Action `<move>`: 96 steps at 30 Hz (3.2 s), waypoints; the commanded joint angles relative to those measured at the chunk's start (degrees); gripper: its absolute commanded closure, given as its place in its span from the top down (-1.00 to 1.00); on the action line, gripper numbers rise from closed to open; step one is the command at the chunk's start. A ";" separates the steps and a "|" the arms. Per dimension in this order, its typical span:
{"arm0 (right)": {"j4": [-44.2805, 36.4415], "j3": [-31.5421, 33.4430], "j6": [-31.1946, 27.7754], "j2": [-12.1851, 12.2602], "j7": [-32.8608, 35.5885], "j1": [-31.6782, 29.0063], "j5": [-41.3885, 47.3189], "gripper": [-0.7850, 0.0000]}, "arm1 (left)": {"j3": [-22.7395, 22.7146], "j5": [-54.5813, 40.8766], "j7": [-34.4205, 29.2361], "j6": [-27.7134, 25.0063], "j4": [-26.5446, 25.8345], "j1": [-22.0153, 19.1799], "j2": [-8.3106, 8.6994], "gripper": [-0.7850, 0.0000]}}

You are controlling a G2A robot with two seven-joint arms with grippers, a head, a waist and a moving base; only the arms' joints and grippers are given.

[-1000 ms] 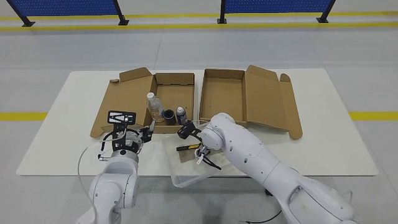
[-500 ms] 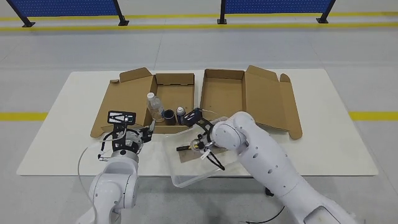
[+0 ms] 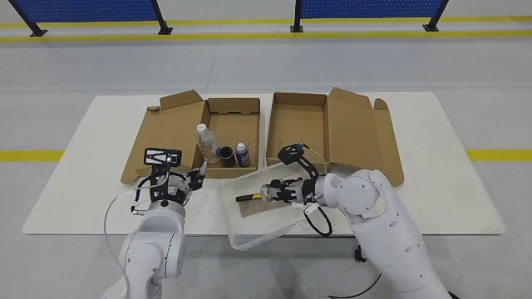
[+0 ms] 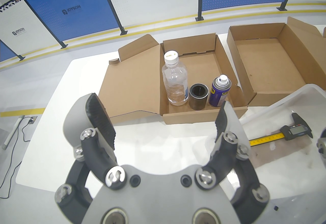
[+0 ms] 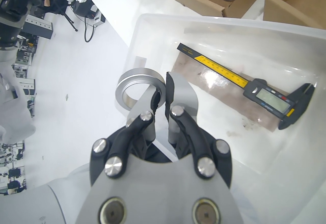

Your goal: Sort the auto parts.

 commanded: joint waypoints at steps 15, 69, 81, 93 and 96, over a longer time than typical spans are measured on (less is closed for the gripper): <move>-6.53 1.81 6.91 1.76 -1.80 5.13 -19.00 -1.00 | 0.00 0.00 0.00 0.00 0.00 0.00 0.00 1.00; 40.89 -7.63 3.89 -1.78 -3.63 30.24 -24.15 -0.56 | 0.00 0.00 0.00 0.00 0.00 0.00 0.00 1.00; 35.52 -6.92 2.97 -1.24 -3.84 29.82 -24.81 -0.44 | 0.00 0.00 0.00 0.00 0.00 0.00 0.00 1.00; 1.35 -7.40 -0.42 0.92 11.42 21.09 -29.63 -0.17 | 0.00 0.00 0.00 0.00 0.00 0.00 0.00 1.00; -3.26 -7.96 -0.72 1.07 14.65 18.73 -27.07 -0.01 | 0.00 0.00 0.00 0.00 0.00 0.00 0.00 1.00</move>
